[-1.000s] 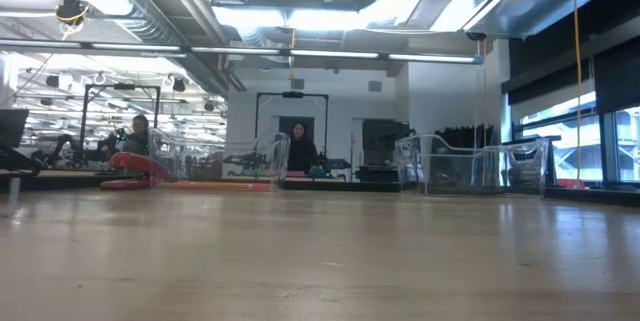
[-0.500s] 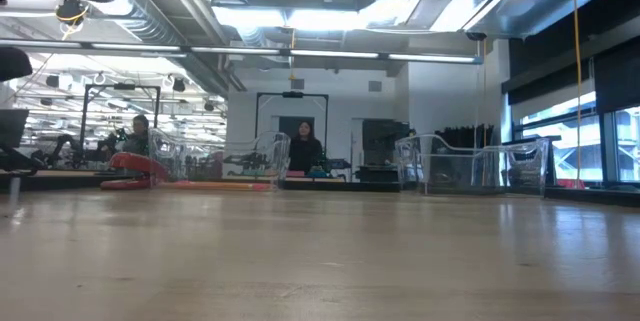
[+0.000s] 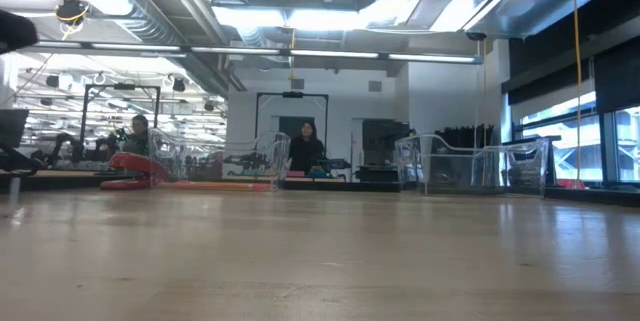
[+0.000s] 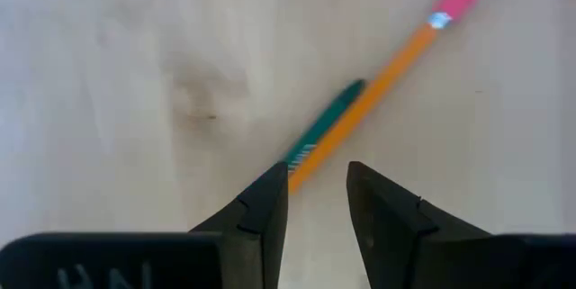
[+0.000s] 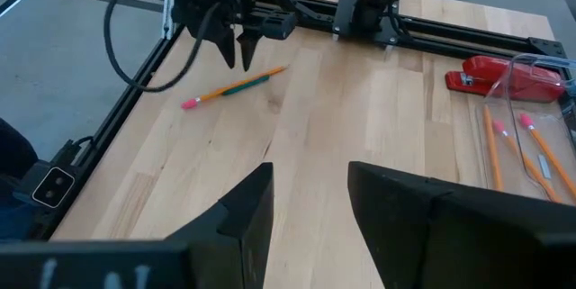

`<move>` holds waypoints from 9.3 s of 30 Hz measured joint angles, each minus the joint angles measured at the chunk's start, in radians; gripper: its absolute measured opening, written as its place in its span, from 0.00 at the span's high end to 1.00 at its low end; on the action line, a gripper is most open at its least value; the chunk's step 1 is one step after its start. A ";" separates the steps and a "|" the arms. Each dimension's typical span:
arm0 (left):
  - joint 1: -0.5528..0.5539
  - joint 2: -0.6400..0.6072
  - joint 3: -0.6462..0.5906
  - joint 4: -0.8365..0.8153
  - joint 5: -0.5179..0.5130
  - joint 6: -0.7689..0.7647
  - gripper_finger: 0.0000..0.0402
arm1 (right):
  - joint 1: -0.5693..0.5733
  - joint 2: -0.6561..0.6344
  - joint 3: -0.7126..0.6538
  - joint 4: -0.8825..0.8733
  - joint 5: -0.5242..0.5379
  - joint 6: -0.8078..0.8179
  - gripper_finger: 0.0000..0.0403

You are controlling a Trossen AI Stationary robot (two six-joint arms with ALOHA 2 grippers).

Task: Sort crayons/erasers/pens/pencils in bins
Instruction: Put the green crayon into the bottom transparent bin

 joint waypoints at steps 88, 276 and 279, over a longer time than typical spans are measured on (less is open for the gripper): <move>0.166 0.064 -0.068 0.177 0.101 0.363 0.73 | 0.000 0.000 0.000 -0.010 0.001 -0.030 0.64; 0.913 -0.075 0.292 0.193 0.264 0.831 1.00 | -0.029 0.004 -0.446 0.466 0.195 -0.080 0.64; 0.913 -0.075 0.292 0.194 0.264 0.830 1.00 | -0.030 0.005 -0.481 0.527 0.196 -0.106 0.64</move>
